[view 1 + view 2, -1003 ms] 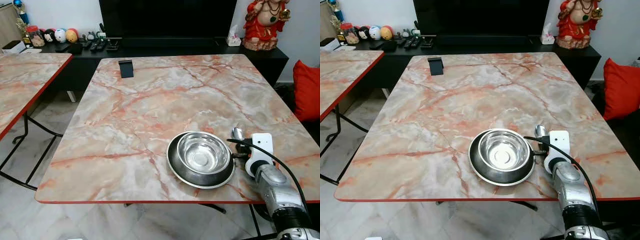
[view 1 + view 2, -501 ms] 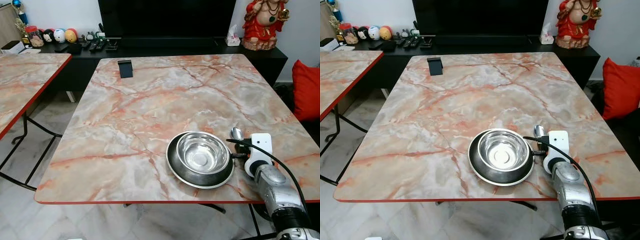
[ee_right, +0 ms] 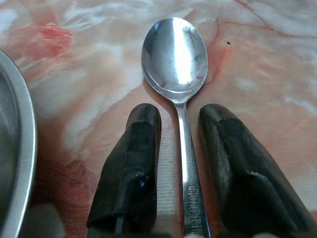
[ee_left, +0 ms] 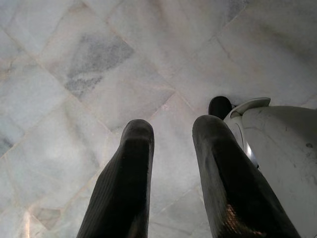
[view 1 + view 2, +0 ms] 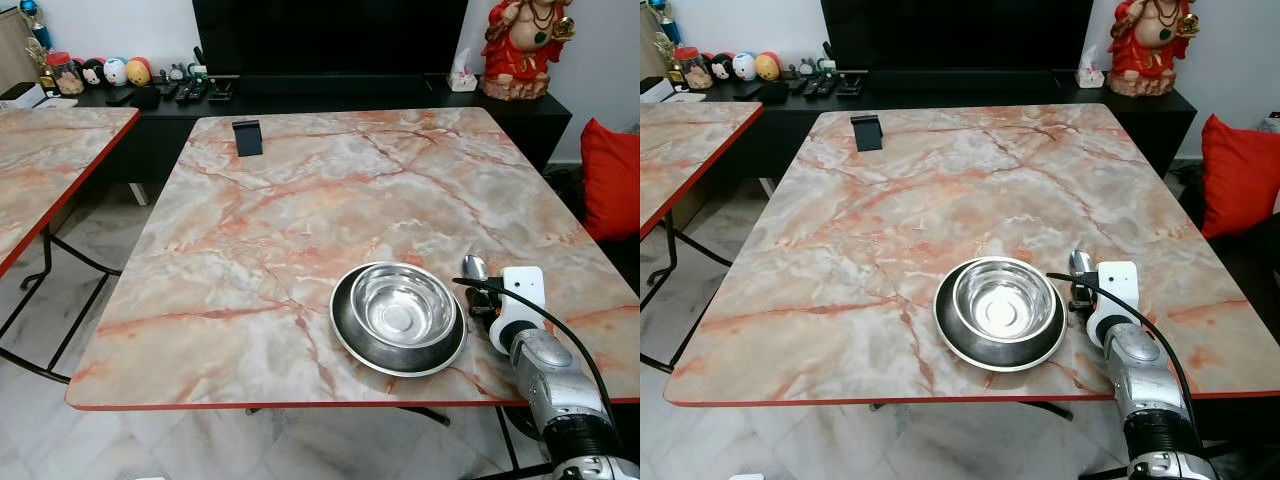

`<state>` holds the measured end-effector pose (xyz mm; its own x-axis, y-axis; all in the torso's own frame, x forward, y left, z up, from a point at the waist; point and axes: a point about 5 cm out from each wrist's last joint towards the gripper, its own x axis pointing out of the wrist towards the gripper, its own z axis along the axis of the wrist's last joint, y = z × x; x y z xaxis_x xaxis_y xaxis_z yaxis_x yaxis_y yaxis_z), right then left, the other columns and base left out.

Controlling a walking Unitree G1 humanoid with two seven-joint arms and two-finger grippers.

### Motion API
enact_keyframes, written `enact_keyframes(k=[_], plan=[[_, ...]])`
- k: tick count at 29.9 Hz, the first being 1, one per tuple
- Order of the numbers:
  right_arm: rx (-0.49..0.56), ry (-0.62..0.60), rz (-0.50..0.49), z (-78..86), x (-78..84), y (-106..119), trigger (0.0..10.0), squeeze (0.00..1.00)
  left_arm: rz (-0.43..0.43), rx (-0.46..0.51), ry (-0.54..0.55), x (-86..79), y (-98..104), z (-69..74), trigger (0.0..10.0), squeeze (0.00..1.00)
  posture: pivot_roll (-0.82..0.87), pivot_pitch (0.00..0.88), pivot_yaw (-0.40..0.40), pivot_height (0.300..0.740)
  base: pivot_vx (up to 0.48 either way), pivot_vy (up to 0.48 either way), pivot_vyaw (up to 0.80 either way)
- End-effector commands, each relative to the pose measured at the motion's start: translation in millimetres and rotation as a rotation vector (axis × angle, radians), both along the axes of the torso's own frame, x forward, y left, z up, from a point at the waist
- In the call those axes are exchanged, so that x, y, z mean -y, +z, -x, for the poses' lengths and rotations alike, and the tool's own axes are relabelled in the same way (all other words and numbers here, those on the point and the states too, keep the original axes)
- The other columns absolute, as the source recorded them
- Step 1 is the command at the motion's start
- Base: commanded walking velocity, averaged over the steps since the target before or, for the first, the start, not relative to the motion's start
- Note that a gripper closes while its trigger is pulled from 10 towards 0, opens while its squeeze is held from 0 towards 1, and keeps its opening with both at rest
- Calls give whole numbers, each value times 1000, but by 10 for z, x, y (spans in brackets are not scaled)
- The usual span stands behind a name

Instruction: Setting the table

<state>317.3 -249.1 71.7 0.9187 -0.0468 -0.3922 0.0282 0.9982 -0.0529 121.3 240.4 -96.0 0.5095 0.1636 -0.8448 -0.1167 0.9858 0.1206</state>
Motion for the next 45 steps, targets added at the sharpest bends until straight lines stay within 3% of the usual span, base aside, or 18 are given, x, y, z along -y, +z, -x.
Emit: enact_keyframes(k=[1,2,3,9,10,12,16,17,18,29,38,45], plan=[[-34,20,-3,24,-63,-78,10000,416,0,-31,-1,-24,-16,58,10000,0,-87,0,38,732,0,0,0],[-34,20,-3,24,-63,-78,10000,416,0,-31,-1,-24,-16,58,10000,0,-87,0,38,732,0,0,0],[-35,21,-2,24,-63,-79,10000,329,0,-31,-1,-23,-16,59,10000,0,-87,0,37,732,0,0,0],[-32,22,-6,20,-63,-74,10000,373,1,-30,-4,-22,-16,58,10000,0,-89,0,38,732,0,0,0],[-30,23,-12,18,-66,-71,10000,655,1,-30,-3,-22,-16,59,10000,0,-90,0,39,732,0,0,0],[-29,22,-8,16,-64,-69,10000,1000,1,-30,-4,-22,-16,58,10000,0,-89,0,38,732,0,0,0],[-30,13,13,13,-53,-64,10000,992,1,-30,-3,-22,-16,57,10000,0,-87,0,37,732,0,0,0],[-28,12,14,12,-52,-62,10000,592,1,-30,-3,-22,-16,57,10000,0,-87,0,37,732,0,0,0],[-27,11,15,11,-51,-61,10000,0,2,-31,-3,-22,-16,58,10000,0,-87,0,37,732,0,0,0],[-6,1,19,0,-45,-33,10000,0,2,-31,-6,-24,-16,57,10000,0,-88,0,40,732,0,0,0],[112,-22,22,-45,-19,112,10000,0,3,-31,-6,-26,-15,58,10000,0,-91,0,42,732,0,0,0],[143,-39,38,-48,0,149,10000,0,3,-31,-6,-26,-15,58,10000,0,-89,0,42,732,0,0,0]])
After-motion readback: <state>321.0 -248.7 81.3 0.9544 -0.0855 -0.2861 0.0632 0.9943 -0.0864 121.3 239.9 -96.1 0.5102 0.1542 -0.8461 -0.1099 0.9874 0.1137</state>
